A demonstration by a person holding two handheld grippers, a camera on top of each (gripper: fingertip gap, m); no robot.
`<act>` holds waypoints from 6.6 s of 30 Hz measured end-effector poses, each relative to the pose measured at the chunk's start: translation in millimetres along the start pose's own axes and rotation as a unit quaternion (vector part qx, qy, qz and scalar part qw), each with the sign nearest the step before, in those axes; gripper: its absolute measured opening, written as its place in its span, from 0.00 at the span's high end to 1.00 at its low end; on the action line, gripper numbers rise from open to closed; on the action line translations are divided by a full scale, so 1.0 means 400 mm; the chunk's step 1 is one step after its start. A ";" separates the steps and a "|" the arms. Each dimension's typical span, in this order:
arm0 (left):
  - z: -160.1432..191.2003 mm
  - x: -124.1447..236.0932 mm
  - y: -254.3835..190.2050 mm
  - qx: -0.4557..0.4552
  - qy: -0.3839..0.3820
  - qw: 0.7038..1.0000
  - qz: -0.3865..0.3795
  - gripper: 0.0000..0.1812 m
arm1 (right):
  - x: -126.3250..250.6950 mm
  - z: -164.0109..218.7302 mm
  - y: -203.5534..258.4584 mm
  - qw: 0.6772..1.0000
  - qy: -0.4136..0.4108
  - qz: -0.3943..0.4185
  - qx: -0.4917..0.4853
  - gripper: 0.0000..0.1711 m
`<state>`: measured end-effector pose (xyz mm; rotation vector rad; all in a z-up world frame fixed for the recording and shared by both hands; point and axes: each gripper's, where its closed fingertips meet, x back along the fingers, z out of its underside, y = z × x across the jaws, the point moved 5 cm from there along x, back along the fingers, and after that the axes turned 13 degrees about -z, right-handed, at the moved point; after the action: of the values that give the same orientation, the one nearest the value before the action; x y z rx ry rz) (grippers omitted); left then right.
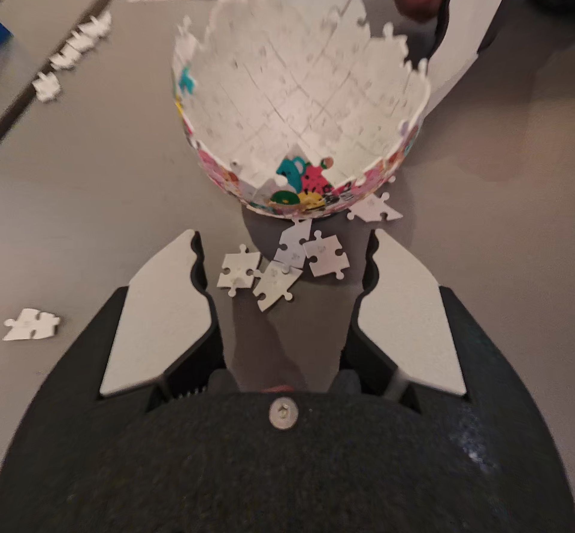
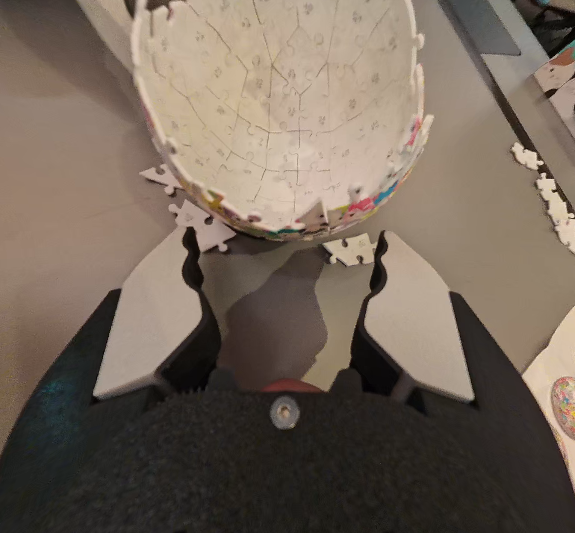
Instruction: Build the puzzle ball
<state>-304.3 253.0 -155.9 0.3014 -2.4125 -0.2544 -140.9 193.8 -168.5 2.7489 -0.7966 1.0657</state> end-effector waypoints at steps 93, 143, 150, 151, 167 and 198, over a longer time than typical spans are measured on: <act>0.052 -0.002 0.263 0.128 -0.111 0.985 -0.035 0.62 | -0.078 -0.225 -0.209 0.840 0.525 -0.112 0.083 0.80; 0.062 -0.017 0.230 0.123 -0.090 0.988 0.008 0.63 | -0.114 -0.204 -0.222 0.814 0.547 -0.194 0.025 0.87; 0.064 -0.020 0.225 0.121 -0.086 0.989 0.011 0.63 | -0.139 -0.216 -0.222 0.821 0.528 -0.211 0.061 0.88; 0.064 -0.020 0.225 0.120 -0.086 0.989 0.012 0.63 | -0.140 -0.215 -0.224 0.821 0.526 -0.214 0.061 0.88; 0.064 -0.021 0.220 0.117 -0.084 0.989 0.014 0.63 | -0.138 -0.198 -0.230 0.817 0.531 -0.220 0.040 0.98; -0.171 -0.312 0.249 0.111 -0.015 0.946 0.304 1.00 | 0.050 -0.356 -0.189 0.947 0.308 -0.031 0.087 1.00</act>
<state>-181.8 376.0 -155.0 -0.3549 -2.4331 0.2954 -176.6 287.3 -40.6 2.2966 -0.5330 1.9087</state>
